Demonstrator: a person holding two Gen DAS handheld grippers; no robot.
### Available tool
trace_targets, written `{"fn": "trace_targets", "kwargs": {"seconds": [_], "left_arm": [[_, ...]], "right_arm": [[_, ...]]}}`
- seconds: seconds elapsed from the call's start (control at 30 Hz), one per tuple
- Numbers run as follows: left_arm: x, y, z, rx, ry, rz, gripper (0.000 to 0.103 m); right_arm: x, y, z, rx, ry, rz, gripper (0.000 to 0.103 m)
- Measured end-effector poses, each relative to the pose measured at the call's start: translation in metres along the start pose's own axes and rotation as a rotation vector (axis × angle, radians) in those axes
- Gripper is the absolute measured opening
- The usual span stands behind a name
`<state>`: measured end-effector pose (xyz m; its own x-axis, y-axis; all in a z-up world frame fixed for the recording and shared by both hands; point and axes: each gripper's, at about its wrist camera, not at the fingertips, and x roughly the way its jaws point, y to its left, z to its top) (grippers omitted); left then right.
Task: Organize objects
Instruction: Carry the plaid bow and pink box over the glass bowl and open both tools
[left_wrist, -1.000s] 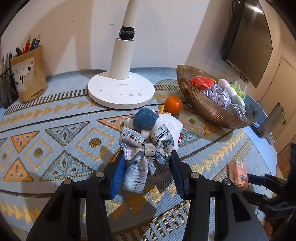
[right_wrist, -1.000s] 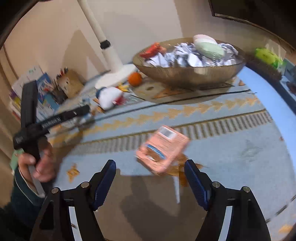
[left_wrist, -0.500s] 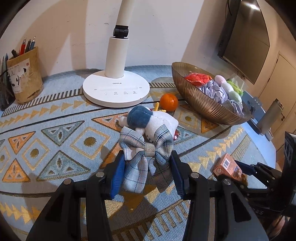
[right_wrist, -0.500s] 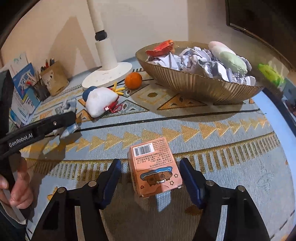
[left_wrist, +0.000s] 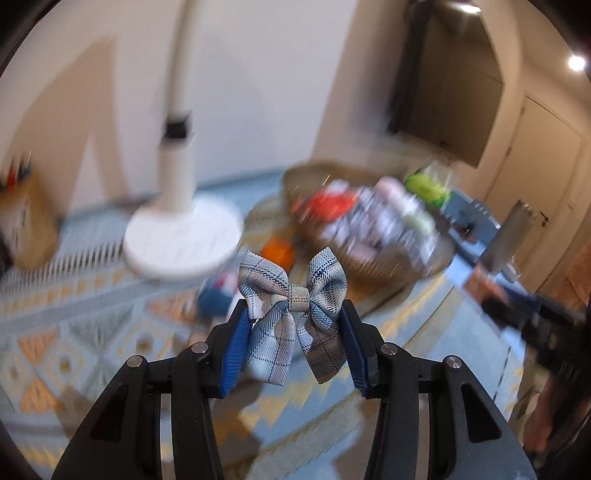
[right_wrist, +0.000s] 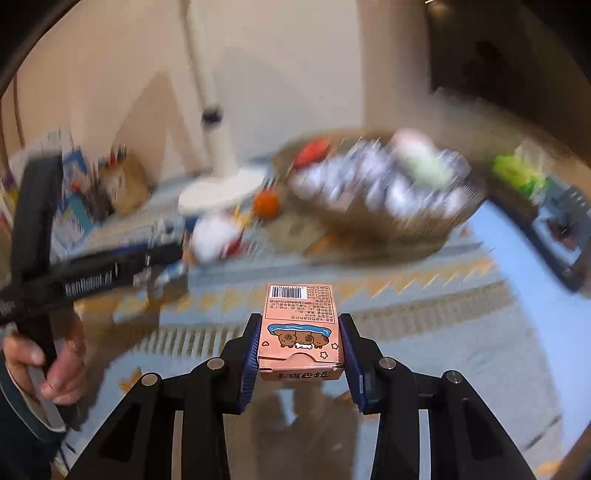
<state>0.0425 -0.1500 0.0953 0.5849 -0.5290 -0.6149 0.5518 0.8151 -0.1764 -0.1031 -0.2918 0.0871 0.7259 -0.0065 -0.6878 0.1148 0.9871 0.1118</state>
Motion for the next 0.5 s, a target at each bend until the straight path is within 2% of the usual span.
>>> {"fn": "trace_targets", "kwargs": {"seconds": [0.07, 0.17, 0.27, 0.37, 0.4, 0.43, 0.47, 0.5], "left_arm": [[0.006, -0.016, 0.029, 0.007, -0.005, -0.041, 0.045], [0.026, -0.025, 0.065, -0.057, -0.001, -0.17, 0.045], [0.069, -0.039, 0.094, -0.001, 0.012, -0.139, 0.045], [0.11, -0.039, 0.103, 0.025, 0.02, -0.085, 0.045], [0.12, -0.039, 0.105, 0.021, 0.023, -0.093, 0.046], [0.128, -0.037, 0.106, 0.015, 0.024, -0.105, 0.054], [0.137, -0.035, 0.107, 0.009, 0.029, -0.12, 0.069], [0.144, -0.034, 0.108, 0.007, 0.037, -0.123, 0.077]], "right_arm": [[-0.022, -0.018, 0.025, 0.023, -0.083, -0.006, 0.04], [-0.037, -0.043, 0.065, 0.06, -0.188, -0.055, 0.04], [-0.023, -0.072, 0.103, 0.121, -0.23, -0.071, 0.04], [0.011, -0.092, 0.135, 0.17, -0.215, -0.057, 0.04], [0.02, -0.095, 0.142, 0.174, -0.209, -0.057, 0.04], [0.034, -0.098, 0.15, 0.177, -0.2, -0.058, 0.04], [0.048, -0.101, 0.158, 0.174, -0.196, -0.05, 0.04], [0.056, -0.103, 0.162, 0.176, -0.196, -0.043, 0.04]]}}
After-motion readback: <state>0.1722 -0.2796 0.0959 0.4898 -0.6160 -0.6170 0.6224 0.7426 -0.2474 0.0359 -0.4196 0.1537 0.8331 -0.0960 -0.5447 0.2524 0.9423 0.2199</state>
